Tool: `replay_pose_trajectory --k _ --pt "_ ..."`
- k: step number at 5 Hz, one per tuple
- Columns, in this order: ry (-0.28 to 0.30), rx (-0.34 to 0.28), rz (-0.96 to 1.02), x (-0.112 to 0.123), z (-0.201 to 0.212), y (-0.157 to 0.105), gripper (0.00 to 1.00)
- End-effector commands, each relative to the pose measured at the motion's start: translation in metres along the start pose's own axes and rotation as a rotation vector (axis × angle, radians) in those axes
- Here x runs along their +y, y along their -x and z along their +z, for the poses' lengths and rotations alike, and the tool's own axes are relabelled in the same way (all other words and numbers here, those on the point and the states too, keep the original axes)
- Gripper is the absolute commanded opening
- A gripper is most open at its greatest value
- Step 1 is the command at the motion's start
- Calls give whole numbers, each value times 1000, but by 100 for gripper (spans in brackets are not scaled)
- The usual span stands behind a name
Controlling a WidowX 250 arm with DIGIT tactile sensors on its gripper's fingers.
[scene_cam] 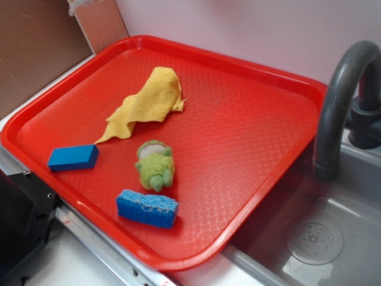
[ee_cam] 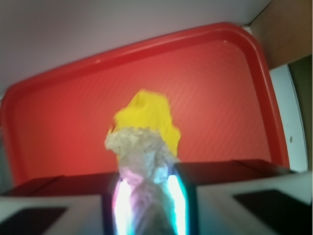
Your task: Grab the white paper.
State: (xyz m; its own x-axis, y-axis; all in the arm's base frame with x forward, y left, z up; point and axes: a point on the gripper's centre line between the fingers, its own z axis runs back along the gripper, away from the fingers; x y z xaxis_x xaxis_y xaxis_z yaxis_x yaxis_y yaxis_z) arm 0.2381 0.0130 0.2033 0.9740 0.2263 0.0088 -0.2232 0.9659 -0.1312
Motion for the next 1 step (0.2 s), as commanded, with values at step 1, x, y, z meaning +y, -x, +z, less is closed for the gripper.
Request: replay_pose_trajectory --k 1 --pt "25 -163 -31 6 34 73 0"
